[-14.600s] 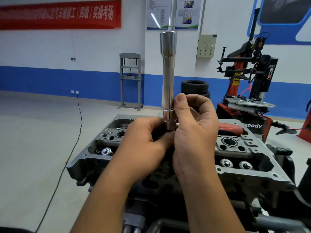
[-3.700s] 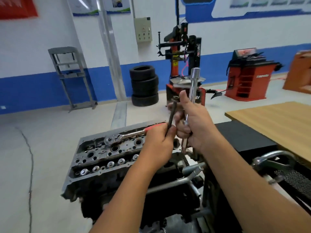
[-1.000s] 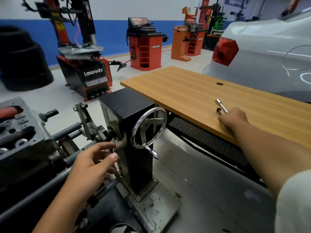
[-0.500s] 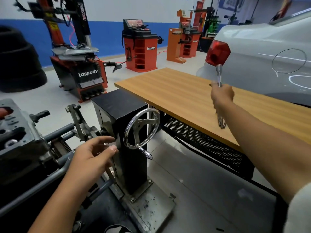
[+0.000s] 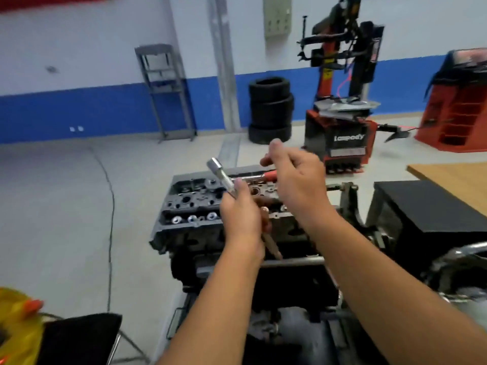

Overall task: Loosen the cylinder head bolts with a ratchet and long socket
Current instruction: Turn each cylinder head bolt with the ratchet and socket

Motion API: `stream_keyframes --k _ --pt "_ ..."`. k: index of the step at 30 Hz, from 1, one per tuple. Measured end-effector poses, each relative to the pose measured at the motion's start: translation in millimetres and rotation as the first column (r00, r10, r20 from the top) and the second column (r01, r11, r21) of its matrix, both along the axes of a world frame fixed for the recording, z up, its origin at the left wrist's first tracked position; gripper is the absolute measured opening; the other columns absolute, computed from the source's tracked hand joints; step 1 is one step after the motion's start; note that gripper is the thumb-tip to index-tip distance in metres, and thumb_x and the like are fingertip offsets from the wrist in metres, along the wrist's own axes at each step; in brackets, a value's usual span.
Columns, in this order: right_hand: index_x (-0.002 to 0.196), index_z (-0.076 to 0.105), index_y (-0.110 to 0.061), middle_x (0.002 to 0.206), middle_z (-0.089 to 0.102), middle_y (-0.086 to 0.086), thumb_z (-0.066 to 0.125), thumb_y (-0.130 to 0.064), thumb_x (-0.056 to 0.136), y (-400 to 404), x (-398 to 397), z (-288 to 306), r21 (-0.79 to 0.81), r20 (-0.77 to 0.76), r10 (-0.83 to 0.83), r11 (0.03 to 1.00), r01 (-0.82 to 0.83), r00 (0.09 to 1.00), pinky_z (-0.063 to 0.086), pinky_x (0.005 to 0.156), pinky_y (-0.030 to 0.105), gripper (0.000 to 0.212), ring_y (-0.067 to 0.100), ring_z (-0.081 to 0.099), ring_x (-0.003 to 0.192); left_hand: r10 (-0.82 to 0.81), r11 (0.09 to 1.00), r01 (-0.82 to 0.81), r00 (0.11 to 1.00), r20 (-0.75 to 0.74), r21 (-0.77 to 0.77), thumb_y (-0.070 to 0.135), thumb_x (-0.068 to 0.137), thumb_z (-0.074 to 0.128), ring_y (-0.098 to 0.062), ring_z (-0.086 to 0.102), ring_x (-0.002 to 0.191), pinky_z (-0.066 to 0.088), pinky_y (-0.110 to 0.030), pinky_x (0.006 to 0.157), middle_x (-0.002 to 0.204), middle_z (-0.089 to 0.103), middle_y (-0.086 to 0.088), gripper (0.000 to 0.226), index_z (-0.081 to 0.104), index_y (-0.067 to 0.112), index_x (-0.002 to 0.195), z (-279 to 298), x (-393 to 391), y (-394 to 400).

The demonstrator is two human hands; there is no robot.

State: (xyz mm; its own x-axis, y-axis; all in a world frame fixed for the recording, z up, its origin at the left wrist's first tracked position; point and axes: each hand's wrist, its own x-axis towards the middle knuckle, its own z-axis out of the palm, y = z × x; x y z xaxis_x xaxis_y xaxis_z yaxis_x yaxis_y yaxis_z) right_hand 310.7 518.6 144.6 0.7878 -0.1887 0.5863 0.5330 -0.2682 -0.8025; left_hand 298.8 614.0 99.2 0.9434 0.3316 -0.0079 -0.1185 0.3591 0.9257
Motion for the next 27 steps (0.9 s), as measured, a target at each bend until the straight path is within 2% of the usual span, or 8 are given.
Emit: stream_keyframes --k 4,8,9,18,20,23,25,27 --pt "0.09 0.073 -0.021 0.083 0.07 -0.006 0.061 -0.048 0.095 -30.3 59.8 22.5 -0.346 -0.072 -0.182 0.927 0.146 0.981 0.053 0.079 0.039 0.031 0.021 0.066 0.087 0.192 0.981 -0.193 0.981 -0.016 -0.025 0.064 0.104 0.043 -0.009 0.024 0.038 0.019 -0.021 0.036 0.052 0.032 0.006 0.047 0.043 0.022 0.083 -15.2 -4.5 72.7" --pt "0.12 0.07 -0.029 0.114 0.074 0.002 0.061 -0.053 0.098 -19.0 98.5 -5.5 -0.905 -0.225 -0.169 0.401 -0.141 0.96 0.051 0.085 0.039 0.034 0.027 0.062 0.111 0.288 0.956 -0.275 0.946 0.147 -0.102 0.068 0.104 0.038 -0.014 0.026 0.04 0.021 -0.021 0.037 0.054 0.034 0.002 0.053 0.043 0.024 0.074 -10.6 0.2 116.3" --pt "0.119 0.07 -0.032 0.111 0.073 0.003 0.057 -0.057 0.098 -12.1 103.3 -13.8 -0.951 -0.145 -0.166 0.296 -0.091 0.975 0.047 0.079 0.039 0.035 0.028 0.06 0.111 0.308 0.95 -0.286 0.929 0.205 -0.128 0.065 0.106 0.036 -0.014 0.029 0.042 0.024 -0.023 0.038 0.056 0.037 0.002 0.051 0.046 0.023 0.077 -8.3 3.2 126.3" --pt "0.096 0.055 -0.024 0.093 0.063 -0.003 0.031 -0.062 0.103 2.3 116.1 -20.2 -0.981 0.112 -0.194 0.135 0.14 0.975 0.038 0.067 0.04 0.046 0.027 0.057 0.077 0.411 0.903 -0.427 0.826 0.386 -0.047 0.029 0.114 0.03 -0.01 0.05 0.058 0.048 -0.027 0.057 0.065 0.053 0.008 0.023 0.047 0.023 0.101 3.0 30.2 185.1" --pt "0.09 0.05 -0.025 0.084 0.056 -0.004 0.031 -0.064 0.102 1.3 109.8 -14.7 -0.967 0.078 -0.249 0.215 0.134 0.965 0.047 0.067 0.042 0.045 0.026 0.052 0.071 0.387 0.909 -0.417 0.844 0.37 -0.001 0.028 0.115 0.029 -0.009 0.049 0.058 0.047 -0.026 0.058 0.064 0.053 0.009 0.024 0.047 0.023 0.1 -3.3 33.4 185.5" --pt "0.086 0.057 -0.024 0.077 0.06 -0.001 0.042 -0.062 0.104 4.0 100.5 -2.4 -0.837 -0.183 -0.237 0.547 -0.025 0.954 0.049 0.063 0.04 0.044 0.024 0.058 0.071 0.367 0.916 -0.401 0.854 0.368 0.016 0.028 0.115 0.03 -0.011 0.05 0.059 0.047 -0.027 0.057 0.064 0.054 0.008 0.024 0.048 0.023 0.1 -8.5 36.9 187.1" --pt "0.086 0.064 -0.015 0.074 0.066 0.004 0.05 -0.052 0.105 7.6 93.6 7.0 -0.49 -0.426 -0.028 0.847 -0.205 0.905 0.048 0.055 0.035 0.043 0.022 0.061 0.063 0.375 0.908 -0.418 0.839 0.394 0.026 0.032 0.112 0.033 -0.012 0.05 0.06 0.048 -0.027 0.058 0.065 0.054 0.007 0.023 0.05 0.025 0.099 -7.5 37.6 190.1" --pt "0.093 0.064 -0.009 0.073 0.069 0.008 0.055 -0.043 0.105 15.0 84.2 16.1 0.033 -0.582 0.333 0.921 -0.388 0.742 0.051 0.049 0.034 0.038 0.02 0.059 0.053 0.358 0.897 -0.431 0.84 0.408 0.101 0.035 0.109 0.035 -0.01 0.05 0.061 0.048 -0.025 0.059 0.066 0.054 0.009 0.021 0.051 0.026 0.099 -6.8 38.1 192.4"
